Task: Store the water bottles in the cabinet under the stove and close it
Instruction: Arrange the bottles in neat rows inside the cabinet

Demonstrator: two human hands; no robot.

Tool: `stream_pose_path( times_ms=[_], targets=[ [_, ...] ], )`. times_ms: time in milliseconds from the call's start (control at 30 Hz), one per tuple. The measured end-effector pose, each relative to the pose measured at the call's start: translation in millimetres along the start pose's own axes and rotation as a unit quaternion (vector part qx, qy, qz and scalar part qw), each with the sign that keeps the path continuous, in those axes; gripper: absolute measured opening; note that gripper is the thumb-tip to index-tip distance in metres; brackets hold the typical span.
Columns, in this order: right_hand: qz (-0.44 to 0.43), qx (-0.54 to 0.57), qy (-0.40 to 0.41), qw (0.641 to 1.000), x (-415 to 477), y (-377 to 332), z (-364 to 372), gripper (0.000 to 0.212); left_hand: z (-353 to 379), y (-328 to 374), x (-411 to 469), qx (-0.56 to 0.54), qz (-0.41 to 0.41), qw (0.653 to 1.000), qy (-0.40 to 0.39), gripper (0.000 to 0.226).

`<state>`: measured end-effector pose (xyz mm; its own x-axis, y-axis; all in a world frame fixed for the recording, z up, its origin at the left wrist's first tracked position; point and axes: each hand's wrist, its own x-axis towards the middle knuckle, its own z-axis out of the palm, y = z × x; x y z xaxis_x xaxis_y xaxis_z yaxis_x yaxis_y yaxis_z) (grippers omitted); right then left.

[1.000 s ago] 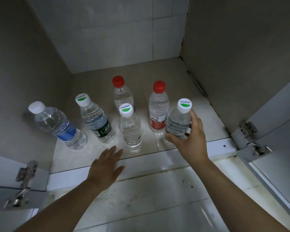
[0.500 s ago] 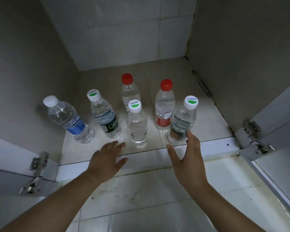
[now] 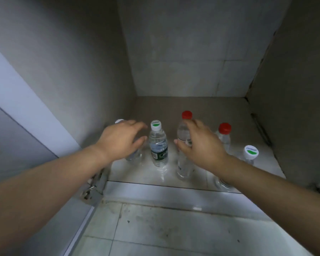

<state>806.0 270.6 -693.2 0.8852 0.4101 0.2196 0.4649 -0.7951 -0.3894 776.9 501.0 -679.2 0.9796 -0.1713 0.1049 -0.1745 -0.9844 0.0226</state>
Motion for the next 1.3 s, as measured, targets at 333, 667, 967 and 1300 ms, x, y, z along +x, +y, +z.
stream_pose_path(
  times_ms=[333,667,967,1300],
  targets=[
    [-0.056,0.059,-0.054,0.995,49,-18,26,0.060,30,-27,-4,-0.065,-0.190,0.975,0.096,0.039],
    [-0.080,0.035,-0.071,0.994,69,-21,50,0.051,34,-49,18,-0.091,-0.203,0.973,0.059,0.043],
    [0.006,0.022,-0.084,0.996,77,-43,47,0.042,44,-70,17,-0.211,-0.180,0.956,0.097,0.040],
    [0.031,0.069,-0.056,0.996,82,-36,59,0.039,50,-78,23,-0.252,-0.174,0.946,0.107,0.035]
  ],
)
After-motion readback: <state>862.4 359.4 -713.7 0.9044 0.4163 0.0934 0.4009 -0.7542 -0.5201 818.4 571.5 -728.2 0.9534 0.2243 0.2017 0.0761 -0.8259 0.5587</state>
